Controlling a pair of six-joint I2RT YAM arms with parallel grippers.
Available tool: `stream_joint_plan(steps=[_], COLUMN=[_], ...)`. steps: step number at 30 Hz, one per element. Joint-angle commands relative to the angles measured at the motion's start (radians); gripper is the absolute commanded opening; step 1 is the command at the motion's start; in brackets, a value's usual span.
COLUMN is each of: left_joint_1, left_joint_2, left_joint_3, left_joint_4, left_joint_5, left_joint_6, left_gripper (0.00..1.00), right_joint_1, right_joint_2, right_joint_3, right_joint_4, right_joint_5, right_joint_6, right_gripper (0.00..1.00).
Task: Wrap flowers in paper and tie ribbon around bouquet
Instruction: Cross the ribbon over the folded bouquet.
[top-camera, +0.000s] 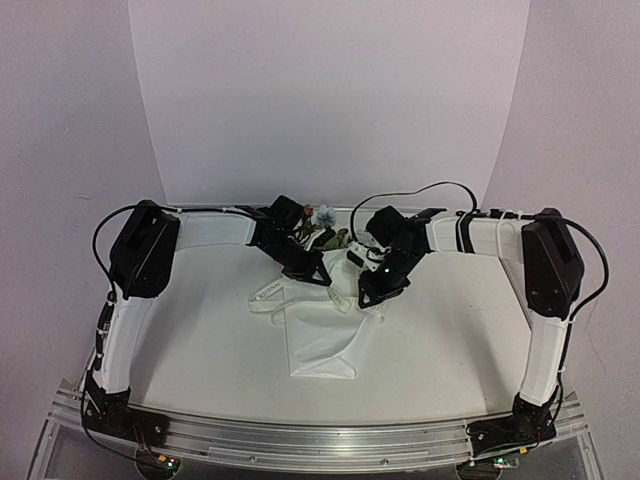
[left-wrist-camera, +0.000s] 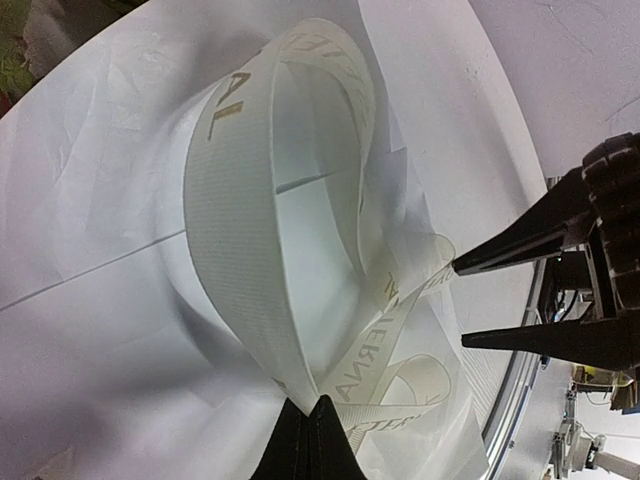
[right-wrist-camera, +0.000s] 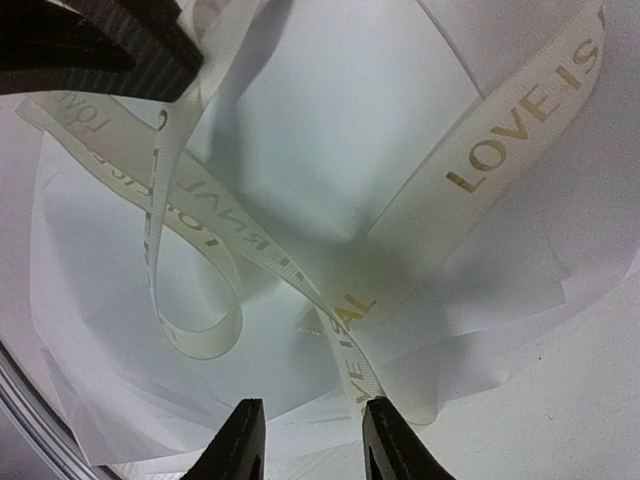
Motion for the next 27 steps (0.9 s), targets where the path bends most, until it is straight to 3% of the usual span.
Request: stream_joint_plan(steps=[1,6,9,27], left_joint_1=[-0.008,-0.009,-0.012,-0.023], left_joint_2=[-0.051,-0.056,-0.054,-0.005], left_joint_3=[0.007,0.008,0.013,0.081], left_joint_4=[-0.035,-0.057,-0.065,-0.085], left_joint_5=[0.022,0.028,0.039,0.041], left_joint_6=[0.032,0.042,0.046,0.042], left_gripper=[0.0,0.0,0.0,0.01], right_joint_1=[-0.018,-0.026,-0.03,-0.031], right_joint_2=[-0.041,-0.032,-0.018,0.032], right_joint_3=[0.01,0.0,0.005,-0.006], right_joint_4=[0.003,0.004,0.004,-0.003], right_joint_5=[0.034,0.038,0.023,-0.023], right_joint_6=[-0.023,-0.025,-0.025,-0.019], right_gripper=[0.42,0.51,0.52,0.36])
